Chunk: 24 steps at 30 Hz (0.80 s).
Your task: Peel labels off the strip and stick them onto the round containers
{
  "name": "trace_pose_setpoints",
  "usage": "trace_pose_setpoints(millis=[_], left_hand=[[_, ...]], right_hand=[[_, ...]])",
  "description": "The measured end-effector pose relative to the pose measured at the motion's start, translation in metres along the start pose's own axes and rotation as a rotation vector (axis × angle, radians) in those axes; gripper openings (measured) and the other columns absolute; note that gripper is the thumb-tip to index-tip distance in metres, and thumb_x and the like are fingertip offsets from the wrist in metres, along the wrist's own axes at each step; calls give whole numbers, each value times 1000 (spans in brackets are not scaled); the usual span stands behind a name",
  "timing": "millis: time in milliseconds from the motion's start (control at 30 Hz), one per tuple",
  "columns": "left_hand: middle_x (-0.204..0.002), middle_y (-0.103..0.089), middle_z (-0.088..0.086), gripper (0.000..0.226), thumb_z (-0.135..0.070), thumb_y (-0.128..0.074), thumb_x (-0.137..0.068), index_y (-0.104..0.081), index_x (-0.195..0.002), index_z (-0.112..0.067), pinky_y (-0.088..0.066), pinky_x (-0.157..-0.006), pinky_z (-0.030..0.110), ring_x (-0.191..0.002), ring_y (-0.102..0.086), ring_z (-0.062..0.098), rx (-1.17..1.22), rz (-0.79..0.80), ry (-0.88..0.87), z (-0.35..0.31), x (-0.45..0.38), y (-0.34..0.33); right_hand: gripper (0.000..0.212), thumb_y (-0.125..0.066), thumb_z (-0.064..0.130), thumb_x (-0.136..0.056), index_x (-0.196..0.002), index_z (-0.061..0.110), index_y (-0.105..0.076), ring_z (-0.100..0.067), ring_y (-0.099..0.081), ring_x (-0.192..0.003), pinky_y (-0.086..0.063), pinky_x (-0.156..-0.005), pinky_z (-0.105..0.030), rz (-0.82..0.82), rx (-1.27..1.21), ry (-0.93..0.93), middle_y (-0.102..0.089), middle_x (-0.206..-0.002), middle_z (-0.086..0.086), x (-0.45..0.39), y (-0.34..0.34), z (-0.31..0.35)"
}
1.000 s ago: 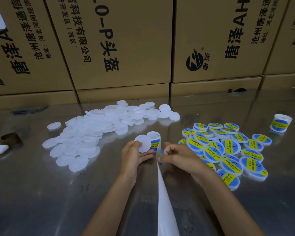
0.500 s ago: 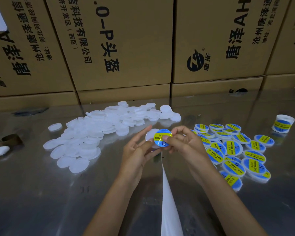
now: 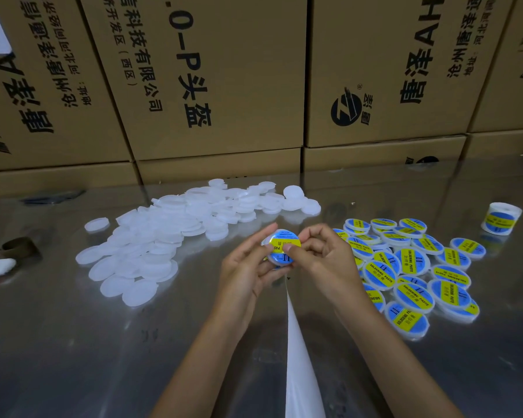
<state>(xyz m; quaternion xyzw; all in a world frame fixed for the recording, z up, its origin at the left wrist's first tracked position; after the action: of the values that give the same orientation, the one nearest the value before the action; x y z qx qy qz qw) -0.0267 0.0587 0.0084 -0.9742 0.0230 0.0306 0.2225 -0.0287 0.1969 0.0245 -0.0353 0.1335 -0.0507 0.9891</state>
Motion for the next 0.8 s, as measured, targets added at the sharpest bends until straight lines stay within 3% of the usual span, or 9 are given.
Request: trace_pose_setpoints(millis=[267,467,600,667,800], left_hand=[[-109,-76,9,34,0,-60,-96,-71,-121,-19,-60,-87,39,-101,-73,29,-126,-25,-85,-1,3,-1],[-99,-78,7,33,7,-61,-92,-73,-111,-17,-61,-67,27,-87,-76,25,-136,-140,-155,-7,6,4],[-103,-76,12,33,9,-65,-88,-73,-109,-15,-61,-66,28,-89,-76,28,-53,-228,-135,-12,6,15],[-102,-76,14,33,10,-65,-88,-71,-111,-13,-61,-65,28,-86,-76,27,-15,-209,-113,-12,6,15],[-95,-76,14,18,0,-63,-92,-67,-108,-7,-62,-65,31,-78,-74,27,79,-183,-53,-6,7,7]], right_hand=[[23,-76,4,-81,-82,14,-56,-14,-61,-63,-51,-60,-24,-6,13,9,-65,-62,1,0,0,-4],[9,-66,5,-86,-82,13,-64,-9,-63,-59,-47,-54,-14,-28,104,62,-68,-64,0,0,2,-4],[15,-66,5,-84,-79,20,-65,-3,-61,-64,-42,-55,-8,-109,230,144,-68,-74,6,0,8,1],[14,-73,15,-82,-85,25,-64,0,-57,-66,-44,-59,-9,-56,282,176,-66,-78,13,2,2,0],[30,-78,42,-76,-99,34,-59,-5,-59,-85,-47,-72,-14,49,384,225,-65,-91,19,10,-12,-5]])
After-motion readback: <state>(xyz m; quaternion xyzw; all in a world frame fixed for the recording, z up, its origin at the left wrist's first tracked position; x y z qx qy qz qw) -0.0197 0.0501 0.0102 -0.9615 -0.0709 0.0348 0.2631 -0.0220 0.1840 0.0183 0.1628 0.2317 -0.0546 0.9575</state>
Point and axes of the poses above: each hand's wrist, its own x-axis away from the middle knuckle, its own y-axis out of the back of the hand, z = x × y, the point moved 5 cm from there along -x, towards the middle knuckle
